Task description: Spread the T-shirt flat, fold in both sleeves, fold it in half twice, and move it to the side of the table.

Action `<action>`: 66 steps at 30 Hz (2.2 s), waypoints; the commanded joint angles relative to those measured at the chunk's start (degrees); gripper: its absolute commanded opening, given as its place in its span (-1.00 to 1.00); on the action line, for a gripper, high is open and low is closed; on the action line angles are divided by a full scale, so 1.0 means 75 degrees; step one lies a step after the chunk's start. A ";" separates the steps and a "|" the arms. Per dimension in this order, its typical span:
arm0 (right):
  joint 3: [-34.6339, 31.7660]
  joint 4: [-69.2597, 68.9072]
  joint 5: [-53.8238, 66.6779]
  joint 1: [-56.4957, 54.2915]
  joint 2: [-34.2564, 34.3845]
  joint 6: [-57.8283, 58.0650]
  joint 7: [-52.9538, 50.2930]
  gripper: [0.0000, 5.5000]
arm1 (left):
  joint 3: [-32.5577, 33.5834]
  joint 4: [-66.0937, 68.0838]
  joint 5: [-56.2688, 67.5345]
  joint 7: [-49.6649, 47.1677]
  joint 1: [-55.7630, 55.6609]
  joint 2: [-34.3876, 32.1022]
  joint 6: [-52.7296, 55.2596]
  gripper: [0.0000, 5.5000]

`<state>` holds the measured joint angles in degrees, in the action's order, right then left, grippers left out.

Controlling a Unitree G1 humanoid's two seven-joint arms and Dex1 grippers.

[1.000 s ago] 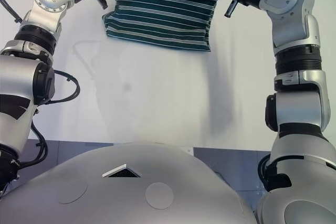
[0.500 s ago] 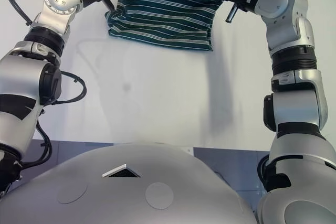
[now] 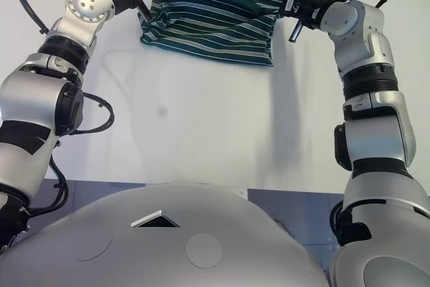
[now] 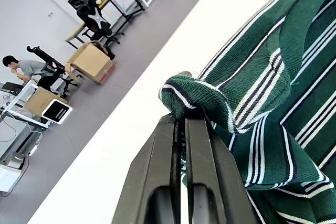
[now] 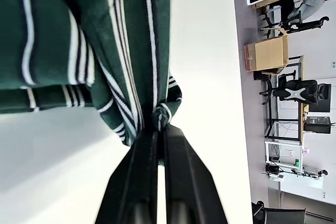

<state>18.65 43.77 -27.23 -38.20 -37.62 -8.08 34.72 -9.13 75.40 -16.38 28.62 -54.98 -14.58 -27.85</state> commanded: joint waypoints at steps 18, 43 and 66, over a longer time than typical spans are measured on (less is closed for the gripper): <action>-0.0494 0.1251 0.0410 -0.0717 0.1024 0.0414 -0.1651 -0.14 | 0.1458 0.0064 0.1425 -0.0085 -0.0271 0.0318 0.1267 -0.38; 0.0376 -0.4764 0.1317 0.3240 -0.1056 0.0111 0.2993 0.96 | -0.2348 -0.2174 -0.1979 -0.0042 0.2047 -0.0176 -0.0203 0.96; -0.0728 -0.5109 0.3091 0.3029 -0.0304 0.1492 0.1897 0.96 | -0.2941 -0.6255 -0.1518 0.1214 0.4109 -0.1807 0.0844 0.96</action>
<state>13.73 3.17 -2.87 -15.23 -39.50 4.20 49.58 -28.38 26.36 -25.21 33.79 -27.83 -26.32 -23.73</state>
